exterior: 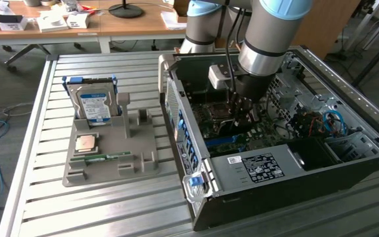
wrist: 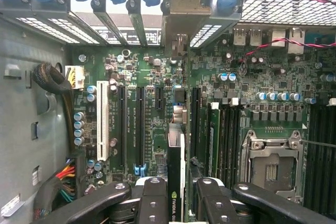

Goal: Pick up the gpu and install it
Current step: 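Insert the gpu into the slot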

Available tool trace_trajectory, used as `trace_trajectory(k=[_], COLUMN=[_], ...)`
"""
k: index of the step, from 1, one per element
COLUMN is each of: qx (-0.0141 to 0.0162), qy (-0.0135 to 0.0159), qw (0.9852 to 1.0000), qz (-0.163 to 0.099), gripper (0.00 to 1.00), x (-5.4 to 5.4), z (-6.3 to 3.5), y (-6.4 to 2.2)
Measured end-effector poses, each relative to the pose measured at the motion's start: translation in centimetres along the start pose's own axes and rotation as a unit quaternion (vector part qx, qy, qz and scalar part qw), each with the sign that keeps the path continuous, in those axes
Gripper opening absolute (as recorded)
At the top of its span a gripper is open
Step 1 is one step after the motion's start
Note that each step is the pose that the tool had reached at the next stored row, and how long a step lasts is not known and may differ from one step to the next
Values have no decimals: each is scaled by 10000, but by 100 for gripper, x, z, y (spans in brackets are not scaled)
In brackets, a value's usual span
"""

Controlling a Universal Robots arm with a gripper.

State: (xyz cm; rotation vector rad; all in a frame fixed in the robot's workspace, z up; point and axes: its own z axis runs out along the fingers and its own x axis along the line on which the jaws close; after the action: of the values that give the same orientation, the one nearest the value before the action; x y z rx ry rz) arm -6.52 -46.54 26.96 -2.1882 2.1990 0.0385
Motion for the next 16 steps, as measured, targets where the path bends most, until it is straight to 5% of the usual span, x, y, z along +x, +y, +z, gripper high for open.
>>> trace_trajectory(k=[16], qx=[1], qy=[0], qw=[10000], qz=[0], gripper=[26], x=[2], z=[28], y=[15])
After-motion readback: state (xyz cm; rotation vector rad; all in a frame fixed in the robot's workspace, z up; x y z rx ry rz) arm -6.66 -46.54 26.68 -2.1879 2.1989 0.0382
